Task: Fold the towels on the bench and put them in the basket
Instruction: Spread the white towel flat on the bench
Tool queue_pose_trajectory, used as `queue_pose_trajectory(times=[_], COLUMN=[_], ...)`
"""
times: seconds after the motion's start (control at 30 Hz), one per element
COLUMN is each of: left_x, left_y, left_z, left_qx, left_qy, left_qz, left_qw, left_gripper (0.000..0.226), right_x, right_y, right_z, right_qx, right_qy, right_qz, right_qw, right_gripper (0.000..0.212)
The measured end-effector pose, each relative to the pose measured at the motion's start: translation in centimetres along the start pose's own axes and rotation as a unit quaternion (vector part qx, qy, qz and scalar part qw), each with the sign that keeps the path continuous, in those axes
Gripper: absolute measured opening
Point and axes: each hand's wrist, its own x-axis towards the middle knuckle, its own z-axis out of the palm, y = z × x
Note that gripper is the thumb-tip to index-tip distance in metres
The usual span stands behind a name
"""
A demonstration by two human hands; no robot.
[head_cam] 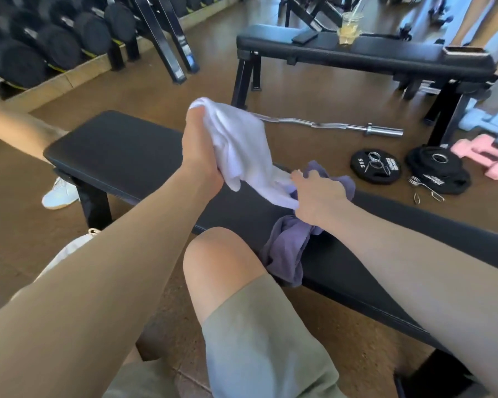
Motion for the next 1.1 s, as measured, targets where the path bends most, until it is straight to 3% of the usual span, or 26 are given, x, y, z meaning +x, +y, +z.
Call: queue_pose_trajectory(times=[0.13,0.2,0.4,0.47,0.53,0.63,0.7,0.73,0.8,0.83,0.87,0.9,1.0,1.1], left_x=[0.4,-0.2,-0.3,0.0,0.2,0.4,0.0,-0.3,-0.6,-0.8,-0.6,-0.4,0.2,0.4], left_y=[0.8,1.2,5.2,6.0,5.6,3.9,2.8,2.6,2.2,1.9,1.7,1.5,1.7,2.5], left_z=[0.4,0.9,0.0,-1.3,-2.4,-1.8,-0.4,0.2,0.3,0.1,-0.3,-0.6,-2.5,-5.1], left_qx=[0.067,0.100,0.183,0.195,0.224,0.289,0.386,0.410,0.403,0.380,0.355,0.337,0.292,0.229], left_qy=[0.062,0.067,0.133,0.127,0.108,0.046,-0.004,-0.022,-0.049,-0.055,-0.056,-0.049,-0.030,-0.032], left_qz=[0.064,0.114,0.326,0.362,0.355,0.292,0.279,0.265,0.235,0.219,0.196,0.168,0.074,-0.001], left_qw=[0.994,0.986,0.918,0.903,0.901,0.911,0.879,0.872,0.883,0.897,0.912,0.925,0.953,0.973], left_gripper=[0.035,0.019,0.011,0.009,0.019,0.042,0.044,0.050,0.056,0.052,0.047,0.043,0.030,0.040], right_x=[-0.4,-0.6,-0.8,-1.5,-1.3,-0.2,0.8,1.1,2.0,2.3,2.4,2.4,2.7,3.3], right_y=[1.7,2.4,6.3,7.6,7.5,3.5,-0.7,-2.5,-4.9,-5.4,-5.6,-5.7,-6.1,-7.2], right_z=[0.3,0.3,1.6,1.7,1.2,-2.6,-5.9,-7.6,-9.5,-9.7,-9.5,-9.1,-7.7,-7.1], right_qx=[-0.044,-0.059,-0.045,-0.014,-0.020,-0.093,0.085,0.251,0.544,0.630,0.675,0.691,0.685,0.715], right_qy=[-0.051,-0.068,-0.169,-0.171,-0.195,-0.182,-0.119,-0.100,-0.091,-0.103,-0.125,-0.147,-0.194,-0.226], right_qz=[0.054,0.061,0.141,0.165,0.179,0.087,-0.012,-0.046,-0.056,-0.049,-0.044,-0.046,-0.064,-0.054], right_qw=[0.996,0.994,0.974,0.971,0.964,0.975,0.989,0.962,0.832,0.768,0.726,0.707,0.700,0.660], right_gripper=[0.043,0.035,0.033,0.030,0.043,0.062,0.053,0.046,0.039,0.043,0.047,0.050,0.045,0.042])
